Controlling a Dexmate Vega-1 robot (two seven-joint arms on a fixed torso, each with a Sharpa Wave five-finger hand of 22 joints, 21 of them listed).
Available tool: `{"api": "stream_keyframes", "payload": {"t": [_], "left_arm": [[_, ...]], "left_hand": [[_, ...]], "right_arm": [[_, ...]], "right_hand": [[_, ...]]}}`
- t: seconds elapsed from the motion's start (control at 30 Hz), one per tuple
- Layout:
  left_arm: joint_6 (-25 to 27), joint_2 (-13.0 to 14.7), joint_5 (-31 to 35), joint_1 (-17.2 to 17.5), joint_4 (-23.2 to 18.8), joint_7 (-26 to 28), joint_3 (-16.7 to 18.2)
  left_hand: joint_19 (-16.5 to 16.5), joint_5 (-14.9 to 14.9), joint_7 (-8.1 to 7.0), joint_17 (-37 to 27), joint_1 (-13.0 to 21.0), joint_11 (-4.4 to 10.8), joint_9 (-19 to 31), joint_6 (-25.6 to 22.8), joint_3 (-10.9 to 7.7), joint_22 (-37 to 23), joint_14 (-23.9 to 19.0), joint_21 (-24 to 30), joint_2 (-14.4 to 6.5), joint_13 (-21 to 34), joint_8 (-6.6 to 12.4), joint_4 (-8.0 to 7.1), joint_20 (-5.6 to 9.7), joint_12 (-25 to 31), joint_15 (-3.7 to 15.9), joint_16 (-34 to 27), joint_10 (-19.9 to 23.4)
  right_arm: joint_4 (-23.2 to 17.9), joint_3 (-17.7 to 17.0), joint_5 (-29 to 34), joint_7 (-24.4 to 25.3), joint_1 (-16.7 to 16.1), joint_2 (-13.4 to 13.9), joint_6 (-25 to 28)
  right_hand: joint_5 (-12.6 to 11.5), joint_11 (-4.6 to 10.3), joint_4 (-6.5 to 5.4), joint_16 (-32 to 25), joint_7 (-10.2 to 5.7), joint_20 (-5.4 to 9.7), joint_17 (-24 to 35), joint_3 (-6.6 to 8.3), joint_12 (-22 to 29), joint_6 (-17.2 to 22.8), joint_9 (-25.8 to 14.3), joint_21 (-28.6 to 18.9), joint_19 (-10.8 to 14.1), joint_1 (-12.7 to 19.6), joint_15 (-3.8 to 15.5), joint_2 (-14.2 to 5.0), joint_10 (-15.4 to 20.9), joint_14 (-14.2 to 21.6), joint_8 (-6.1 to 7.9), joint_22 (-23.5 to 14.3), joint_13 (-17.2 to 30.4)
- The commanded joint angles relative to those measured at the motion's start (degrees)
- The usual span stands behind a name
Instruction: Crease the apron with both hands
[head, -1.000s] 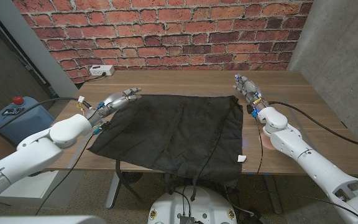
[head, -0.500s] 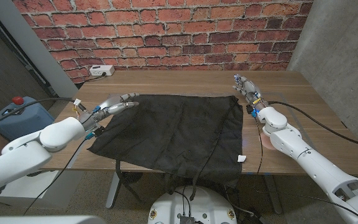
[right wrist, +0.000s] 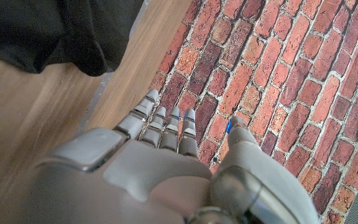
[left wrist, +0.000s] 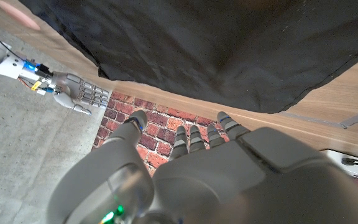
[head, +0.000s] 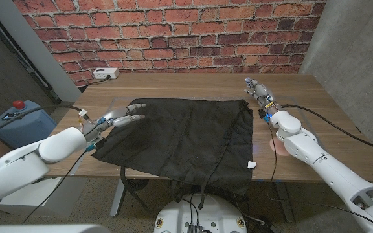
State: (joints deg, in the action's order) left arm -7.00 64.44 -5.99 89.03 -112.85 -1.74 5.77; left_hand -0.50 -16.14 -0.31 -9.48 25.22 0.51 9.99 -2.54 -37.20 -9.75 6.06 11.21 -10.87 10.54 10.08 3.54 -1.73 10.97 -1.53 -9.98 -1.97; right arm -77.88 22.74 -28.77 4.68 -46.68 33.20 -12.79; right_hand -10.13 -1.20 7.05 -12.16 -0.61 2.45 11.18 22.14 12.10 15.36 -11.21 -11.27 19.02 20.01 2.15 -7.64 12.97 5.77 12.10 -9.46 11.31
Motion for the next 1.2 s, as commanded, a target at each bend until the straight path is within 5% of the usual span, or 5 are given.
{"api": "stream_keyframes", "payload": {"t": [0.03, 0.37, 0.77, 0.97, 1.2], "left_arm": [[-0.1, -1.2, 7.7, 2.7, 0.0, -2.0, 1.9], [0.4, -1.3, 15.9, 4.8, -0.6, -2.5, 3.1], [2.6, -1.0, 16.9, 4.3, -0.6, -7.3, 2.9], [4.0, -0.6, 17.1, 4.5, -1.1, -9.1, 2.9], [4.4, -0.3, 16.8, 4.7, -1.4, -10.8, 3.0]], "left_hand": [[0.3, -0.4, -0.05, -0.3, -0.3, -0.10, 0.3, 0.3, 0.23, -0.3, 0.7, -0.2, -0.2, 0.1, 0.03, -0.40, -0.25, 0.0, 0.14, 0.0, -0.6], [2.8, -0.4, -0.64, -0.5, -1.3, -0.56, 0.3, 3.9, 0.81, -0.4, 3.8, -0.7, -0.4, 0.1, -0.24, -2.49, 0.06, -0.6, -0.29, 0.2, -4.9], [5.5, 0.3, -2.00, -0.6, -3.2, 0.10, 0.3, 7.3, 1.80, -0.4, 6.2, -0.9, -0.4, 0.0, -0.44, -5.02, 0.61, -0.7, 0.38, 0.0, -7.9], [7.2, 0.8, -2.16, -0.8, -4.4, 0.12, 0.3, 9.0, 2.36, -0.4, 7.2, -1.0, -0.5, -0.1, -0.44, -6.74, 0.59, -0.6, 0.30, -0.1, -9.0], [7.2, 1.1, -2.12, -0.8, -5.0, 0.23, 0.3, 8.5, 2.56, -0.4, 7.1, -0.8, -0.5, -0.1, -0.04, -7.48, 0.70, -0.3, 0.15, -0.3, -8.6]], "right_arm": [[-1.7, 0.1, 1.1, 0.8, -0.1, 1.2, 1.6], [-1.7, 0.6, 2.0, 1.3, 0.7, 1.2, 2.7], [-3.1, 1.2, 4.5, 3.1, 1.5, 2.4, 5.3], [-7.1, 1.4, 6.8, 5.7, 1.3, 4.6, 10.1], [-10.3, 1.7, 7.7, 5.2, 1.5, 6.7, 14.3]], "right_hand": [[0.0, -0.17, 0.79, -0.1, 0.14, 1.25, 0.0, 0.18, 0.4, 0.5, 0.0, -0.3, 0.5, 1.1, 0.75, 0.24, 0.5, 0.7, 0.17, -0.3, 0.2], [0.0, -0.26, 1.62, -0.1, 0.33, 1.16, -0.1, 0.32, 0.4, 1.0, 0.0, -0.3, 0.9, 2.1, 0.64, 0.69, 0.9, 1.1, 0.23, -0.3, 0.2], [0.1, -1.34, 2.34, -0.4, 2.49, 0.44, -0.1, 0.12, 0.5, 2.6, 0.2, -0.5, 2.4, 3.5, -0.97, 1.45, 2.7, 2.7, 0.36, -0.3, -0.2], [0.1, -1.92, 2.45, -0.7, 3.18, -0.22, -0.1, -0.11, 0.5, 3.7, 0.4, -0.7, 3.5, 4.1, -1.65, 1.89, 4.2, 4.0, 0.39, -0.3, -0.5], [0.1, -0.66, 2.52, -0.5, 1.95, 0.20, -0.1, -0.28, -0.2, 3.9, 0.4, -0.5, 3.9, 5.2, -0.24, 2.20, 3.7, 4.2, -0.01, -0.3, -0.6]]}}
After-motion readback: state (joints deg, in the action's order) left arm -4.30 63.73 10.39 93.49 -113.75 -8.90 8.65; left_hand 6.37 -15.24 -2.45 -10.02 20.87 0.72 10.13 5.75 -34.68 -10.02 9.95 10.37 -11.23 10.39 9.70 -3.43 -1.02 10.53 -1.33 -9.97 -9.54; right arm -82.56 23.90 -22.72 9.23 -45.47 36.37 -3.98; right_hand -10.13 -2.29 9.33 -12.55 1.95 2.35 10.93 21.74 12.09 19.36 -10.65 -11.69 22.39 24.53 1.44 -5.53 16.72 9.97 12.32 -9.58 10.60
